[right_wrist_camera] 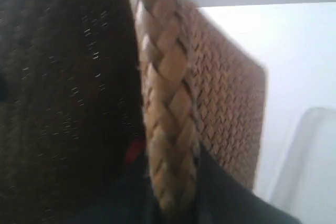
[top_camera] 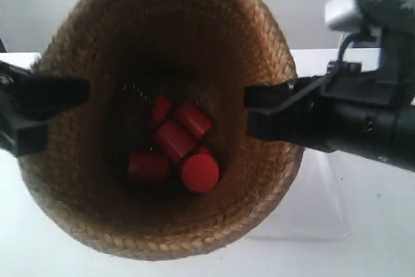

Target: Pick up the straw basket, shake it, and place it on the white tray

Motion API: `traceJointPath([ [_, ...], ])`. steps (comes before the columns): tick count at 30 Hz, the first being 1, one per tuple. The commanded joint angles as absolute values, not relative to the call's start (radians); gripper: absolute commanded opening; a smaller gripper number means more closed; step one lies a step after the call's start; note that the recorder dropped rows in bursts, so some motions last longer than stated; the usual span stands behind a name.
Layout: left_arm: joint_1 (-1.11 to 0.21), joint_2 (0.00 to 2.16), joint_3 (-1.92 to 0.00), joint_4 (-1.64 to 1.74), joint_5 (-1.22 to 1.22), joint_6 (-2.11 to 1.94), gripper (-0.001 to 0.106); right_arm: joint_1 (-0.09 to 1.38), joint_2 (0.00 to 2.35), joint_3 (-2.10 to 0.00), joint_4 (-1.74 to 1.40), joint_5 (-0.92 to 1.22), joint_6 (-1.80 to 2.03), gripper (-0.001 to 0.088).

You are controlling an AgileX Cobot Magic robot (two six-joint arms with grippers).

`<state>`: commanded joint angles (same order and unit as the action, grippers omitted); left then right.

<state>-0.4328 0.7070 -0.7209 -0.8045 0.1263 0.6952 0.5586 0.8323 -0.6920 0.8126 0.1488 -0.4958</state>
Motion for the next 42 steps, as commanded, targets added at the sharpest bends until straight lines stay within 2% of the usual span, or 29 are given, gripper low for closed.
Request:
traceJointPath([
  [4,-0.433,0.813,-0.61,-0.814,-0.075,0.673,0.0,0.557,0.956,-0.568,0.791,-0.216,-0.519,0.0],
  [5,-0.433,0.828,-0.61,-0.818,-0.083,0.664,0.0,0.557,0.984,-0.563,0.791,-0.251,-0.528,0.0],
  [9,-0.433,0.72,-0.751,-0.817,0.156,0.662,0.0,0.559,0.879,-0.687,0.781,0.042,-0.573,0.0],
  [11,-0.433,0.674,-0.78,-0.814,0.186,0.706,0.0,0.559,0.807,-0.732,0.799,0.141,-0.558,0.0],
  [14,-0.433,0.708,-0.706,-0.849,0.1,0.737,0.0,0.559,0.815,-0.656,0.797,0.054,-0.555,0.0],
  [17,-0.433,0.827,-0.612,-0.938,-0.023,0.729,0.0,0.557,0.953,-0.571,0.799,-0.067,-0.553,0.0],
  [21,-0.433,0.749,-0.741,-0.967,0.204,0.738,0.0,0.559,0.84,-0.695,0.812,0.12,-0.542,0.0],
  [23,-0.433,0.704,-0.782,-0.954,0.243,0.818,0.0,0.559,0.773,-0.74,0.805,0.169,-0.545,0.0],
  [25,-0.433,0.699,-0.763,-0.983,0.202,0.882,0.0,0.559,0.764,-0.7,0.803,0.106,-0.545,0.0],
  [29,-0.433,0.79,-0.68,-1.029,0.098,0.882,0.0,0.559,0.917,-0.594,0.806,-0.057,-0.545,0.0],
  [35,-0.433,0.679,-0.816,-1.061,0.238,0.887,0.0,0.559,0.755,-0.725,0.82,0.188,-0.49,0.0],
  [37,-0.433,0.681,-0.799,-1.064,0.238,0.924,0.0,0.559,0.757,-0.689,0.812,0.131,-0.463,0.0],
  [40,-0.433,0.771,-0.698,-1.072,0.169,0.914,0.0,0.559,0.875,-0.581,0.81,-0.099,-0.511,0.0],
  [42,-0.433,0.797,-0.69,-1.108,0.188,0.912,0.0,0.559,0.927,-0.582,0.831,-0.127,-0.493,0.0],
])
